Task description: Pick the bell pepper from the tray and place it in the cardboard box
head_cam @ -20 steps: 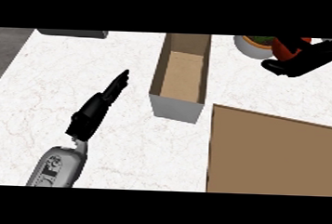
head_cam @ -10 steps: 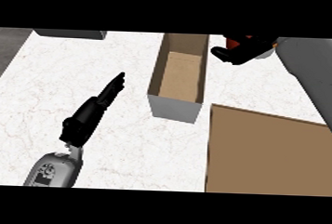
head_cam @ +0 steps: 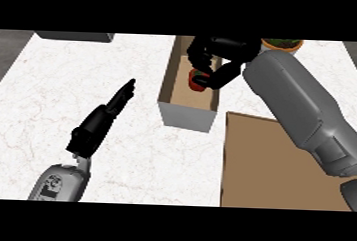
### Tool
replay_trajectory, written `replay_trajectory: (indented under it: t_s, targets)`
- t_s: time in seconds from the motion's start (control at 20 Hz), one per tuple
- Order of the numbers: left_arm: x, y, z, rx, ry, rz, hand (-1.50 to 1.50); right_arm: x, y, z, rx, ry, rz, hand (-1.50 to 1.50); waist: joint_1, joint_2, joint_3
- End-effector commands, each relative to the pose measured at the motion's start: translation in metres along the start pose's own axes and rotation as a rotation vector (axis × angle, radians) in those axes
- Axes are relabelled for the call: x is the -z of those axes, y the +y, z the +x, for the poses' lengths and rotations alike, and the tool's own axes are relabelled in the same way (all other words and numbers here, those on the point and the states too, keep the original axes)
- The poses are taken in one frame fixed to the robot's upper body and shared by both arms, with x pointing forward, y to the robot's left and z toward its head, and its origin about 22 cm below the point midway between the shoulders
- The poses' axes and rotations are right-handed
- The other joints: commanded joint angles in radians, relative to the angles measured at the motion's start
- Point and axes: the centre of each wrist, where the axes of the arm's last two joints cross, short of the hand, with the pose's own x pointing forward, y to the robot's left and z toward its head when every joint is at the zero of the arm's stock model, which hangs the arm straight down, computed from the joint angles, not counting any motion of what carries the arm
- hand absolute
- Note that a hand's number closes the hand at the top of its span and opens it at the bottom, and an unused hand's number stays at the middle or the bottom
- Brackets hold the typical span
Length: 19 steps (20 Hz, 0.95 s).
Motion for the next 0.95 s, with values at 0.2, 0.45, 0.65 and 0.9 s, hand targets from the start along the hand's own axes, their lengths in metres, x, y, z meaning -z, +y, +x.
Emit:
replay_trajectory:
  t_s: [0.2,0.45,0.65,0.9]
  targets:
    - [0.002,0.008,-0.007,-0.010,0.002,0.007,0.00,0.026,0.048,-0.011,0.164,0.075,0.157,-1.50,-0.002,0.001,0.000]
    - [0.013,-0.009,0.016,0.015,-0.013,-0.005,0.00,0.010,0.048,-0.023,0.391,0.044,0.019,-1.50,0.014,0.006,0.001]
    - [0.006,0.000,0.006,0.011,-0.018,-0.020,0.00,-0.005,0.033,-0.030,0.585,0.061,-0.176,-1.50,0.025,0.013,0.001]
    - [0.021,-0.010,0.020,0.005,-0.040,-0.032,0.00,-0.030,0.002,-0.037,0.758,0.069,-0.263,-1.50,0.034,0.024,0.002]
